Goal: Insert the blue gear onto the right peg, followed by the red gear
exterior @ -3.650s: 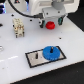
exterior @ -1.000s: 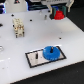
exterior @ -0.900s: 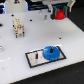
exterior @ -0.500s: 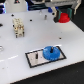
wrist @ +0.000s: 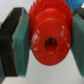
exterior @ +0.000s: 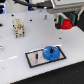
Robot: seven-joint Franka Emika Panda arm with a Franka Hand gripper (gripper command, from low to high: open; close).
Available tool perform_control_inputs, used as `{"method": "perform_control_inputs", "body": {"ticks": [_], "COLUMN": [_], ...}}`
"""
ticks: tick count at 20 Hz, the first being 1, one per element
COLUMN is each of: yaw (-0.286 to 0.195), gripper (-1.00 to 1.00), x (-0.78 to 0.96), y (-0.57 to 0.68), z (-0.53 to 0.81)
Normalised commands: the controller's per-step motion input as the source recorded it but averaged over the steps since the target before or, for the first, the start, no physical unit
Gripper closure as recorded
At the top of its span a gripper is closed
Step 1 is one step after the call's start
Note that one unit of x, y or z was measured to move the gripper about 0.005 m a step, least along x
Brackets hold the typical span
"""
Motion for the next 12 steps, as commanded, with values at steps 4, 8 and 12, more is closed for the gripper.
{"method": "perform_control_inputs", "body": {"ticks": [4, 8, 12], "yaw": [0.000, 0.000, 0.000], "gripper": [1.00, 1.00, 1.00], "x": [0.69, 0.58, 0.43], "y": [-0.24, -0.21, -0.17], "z": [0.06, -0.01, -0.02]}}
